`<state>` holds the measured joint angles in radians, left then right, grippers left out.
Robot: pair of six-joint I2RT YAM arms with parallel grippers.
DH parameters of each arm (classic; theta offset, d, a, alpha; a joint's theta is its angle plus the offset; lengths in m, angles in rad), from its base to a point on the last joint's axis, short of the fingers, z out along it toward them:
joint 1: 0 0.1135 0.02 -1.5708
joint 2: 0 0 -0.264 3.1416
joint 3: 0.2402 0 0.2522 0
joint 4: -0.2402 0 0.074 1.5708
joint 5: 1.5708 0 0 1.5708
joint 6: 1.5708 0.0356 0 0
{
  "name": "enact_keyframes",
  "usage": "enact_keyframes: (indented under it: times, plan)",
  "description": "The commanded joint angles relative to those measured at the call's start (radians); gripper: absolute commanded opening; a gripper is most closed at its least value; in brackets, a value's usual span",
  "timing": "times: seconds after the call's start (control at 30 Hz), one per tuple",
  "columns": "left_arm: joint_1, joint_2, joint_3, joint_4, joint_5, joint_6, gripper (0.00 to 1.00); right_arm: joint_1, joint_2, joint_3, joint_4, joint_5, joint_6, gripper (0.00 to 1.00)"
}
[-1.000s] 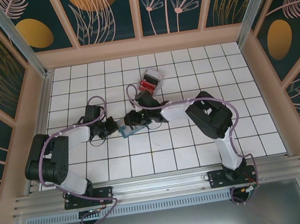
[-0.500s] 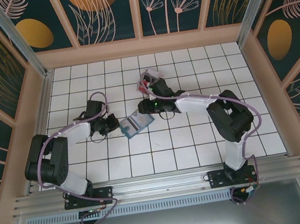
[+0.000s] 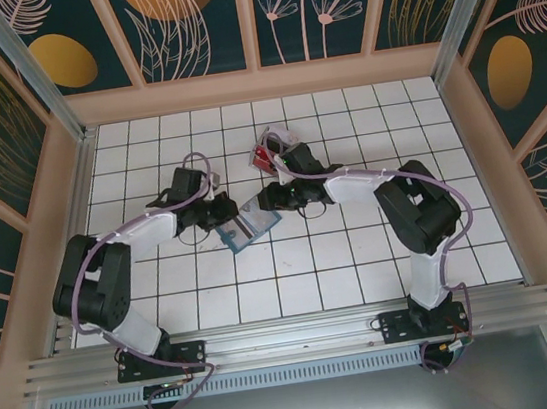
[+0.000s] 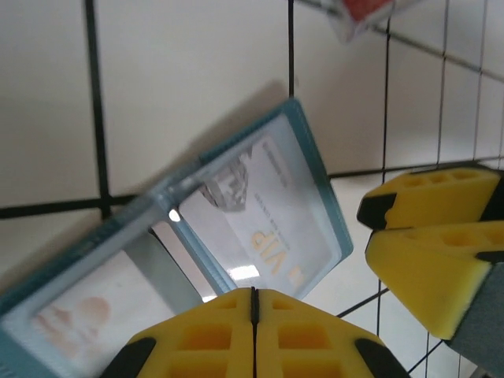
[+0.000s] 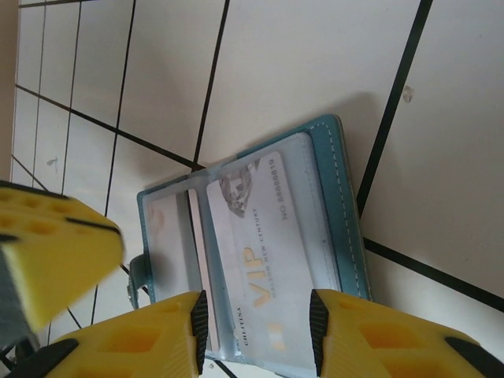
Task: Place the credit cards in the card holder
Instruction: Flip over the card slot in the card holder.
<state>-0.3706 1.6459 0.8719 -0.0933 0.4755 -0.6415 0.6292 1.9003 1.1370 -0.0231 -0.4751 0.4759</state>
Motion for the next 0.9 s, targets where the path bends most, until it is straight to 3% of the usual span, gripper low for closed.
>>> enact_keyframes:
  times: [0.0,0.37,0.87]
  plan:
    - [-0.006,0.032,0.028,0.032,0.02,-0.023,0.06,0.003,0.028,-0.006,0.023,-0.026,-0.023,0.42]
    - [-0.036,0.166,0.095,0.047,0.01,-0.013,0.03,0.002,0.082,0.002,0.01,0.003,-0.04,0.42]
    - [-0.036,0.254,0.073,0.089,-0.008,-0.006,0.0,0.009,0.071,-0.008,0.071,-0.119,0.009,0.42]
